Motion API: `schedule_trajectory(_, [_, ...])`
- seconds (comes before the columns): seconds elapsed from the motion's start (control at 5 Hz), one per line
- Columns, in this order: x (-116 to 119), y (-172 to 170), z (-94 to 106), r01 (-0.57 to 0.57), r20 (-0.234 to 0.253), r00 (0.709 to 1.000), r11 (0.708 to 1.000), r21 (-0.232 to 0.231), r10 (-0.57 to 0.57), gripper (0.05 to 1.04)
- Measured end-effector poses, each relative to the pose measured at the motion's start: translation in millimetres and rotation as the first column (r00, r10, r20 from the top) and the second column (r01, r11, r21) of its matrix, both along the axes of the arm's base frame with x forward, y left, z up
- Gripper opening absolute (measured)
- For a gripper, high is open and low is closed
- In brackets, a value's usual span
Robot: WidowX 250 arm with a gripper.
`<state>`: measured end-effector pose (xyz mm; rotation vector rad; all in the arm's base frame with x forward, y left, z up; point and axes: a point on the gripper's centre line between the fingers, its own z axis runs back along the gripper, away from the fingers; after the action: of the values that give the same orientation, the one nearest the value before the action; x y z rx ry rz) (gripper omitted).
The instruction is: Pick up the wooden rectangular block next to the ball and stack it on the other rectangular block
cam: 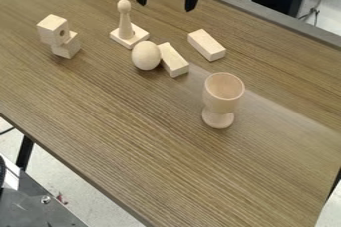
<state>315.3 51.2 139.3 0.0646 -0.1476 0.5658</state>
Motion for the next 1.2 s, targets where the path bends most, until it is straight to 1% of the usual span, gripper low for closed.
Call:
schedule_trajectory(0.2, [-2, 0, -9.4, -0.006, -0.030, 1.000, 1.000, -0.004, 0.006, 1.001])
schedule_trajectory(0.4, [1, 0, -15.0, -0.120, 0.007, 0.993, 0.993, -0.019, 0.120, 1.001])
schedule_trajectory(0.6, [-4, -4, -31.8, -0.250, 0.038, 0.967, 0.968, -0.027, 0.251, 1.001])
schedule_trajectory(0.8, [-6, -9, -38.2, -0.350, 0.077, 0.933, 0.936, -0.044, 0.352, 1.001])
schedule_trajectory(1.0, [-9, -15, -47.9, -0.381, 0.090, 0.918, 0.922, -0.067, 0.386, 1.001])
schedule_trajectory(1.2, [-11, -21, -64.2, -0.404, 0.084, 0.909, 0.912, -0.073, 0.409, 1.001])
